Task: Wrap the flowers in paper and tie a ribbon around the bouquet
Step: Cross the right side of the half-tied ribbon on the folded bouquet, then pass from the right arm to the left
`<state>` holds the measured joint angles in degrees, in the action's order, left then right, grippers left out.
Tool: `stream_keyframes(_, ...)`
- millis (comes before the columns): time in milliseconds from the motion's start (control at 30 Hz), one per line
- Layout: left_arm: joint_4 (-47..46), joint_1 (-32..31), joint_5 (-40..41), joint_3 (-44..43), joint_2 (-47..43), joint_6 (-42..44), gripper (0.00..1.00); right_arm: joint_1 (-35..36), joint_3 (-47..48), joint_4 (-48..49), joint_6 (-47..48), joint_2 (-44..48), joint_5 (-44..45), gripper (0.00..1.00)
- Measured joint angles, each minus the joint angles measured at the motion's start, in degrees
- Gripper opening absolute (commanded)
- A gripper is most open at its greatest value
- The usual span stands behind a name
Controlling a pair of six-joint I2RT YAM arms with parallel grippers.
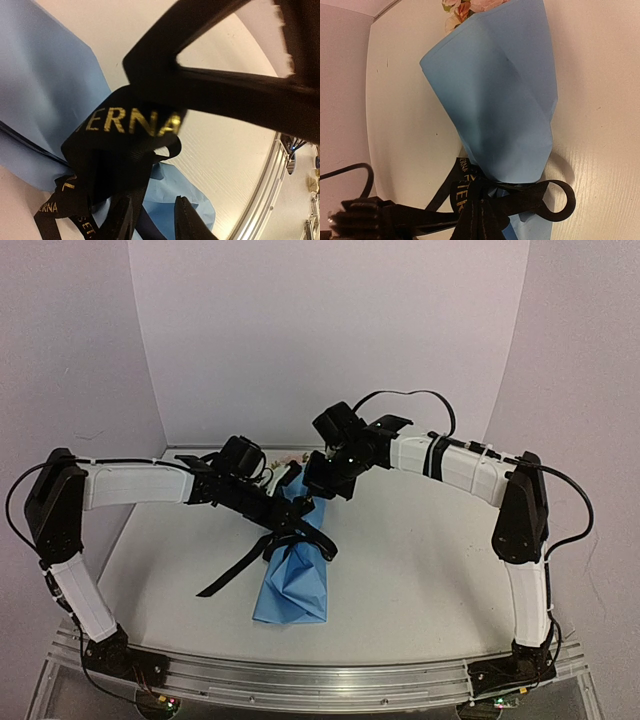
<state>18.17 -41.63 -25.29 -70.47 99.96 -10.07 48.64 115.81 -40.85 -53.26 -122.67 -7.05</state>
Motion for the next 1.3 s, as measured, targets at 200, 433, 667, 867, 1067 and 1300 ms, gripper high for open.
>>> stream_keyframes(200,-4.1,1.1,1.5,5.1,-10.1,-1.8,0.50,0.0,-0.4,0.0,0.8,0.0,0.0,0.00)
stream_keyframes(433,-5.2,1.8,4.6,3.8,-9.6,-1.6,0.56,0.3,-0.5,0.0,1.0,0.0,0.1,0.00)
stream_keyframes(667,-4.6,1.8,6.0,0.2,-5.8,-0.1,0.59,0.9,-0.5,0.0,1.1,0.0,-0.1,0.00)
stream_keyframes(867,-4.3,1.8,5.5,-2.5,-3.9,1.5,0.56,1.2,-0.5,0.0,1.1,0.0,-0.6,0.00)
stream_keyframes(1067,-3.2,1.8,3.3,-2.9,-2.5,2.8,0.55,1.1,-0.5,-0.7,0.8,0.0,-1.5,0.00)
stream_keyframes(1300,-4.3,2.0,1.1,0.2,-3.2,3.2,0.57,1.2,-0.1,-0.8,0.3,0.0,-3.1,0.00)
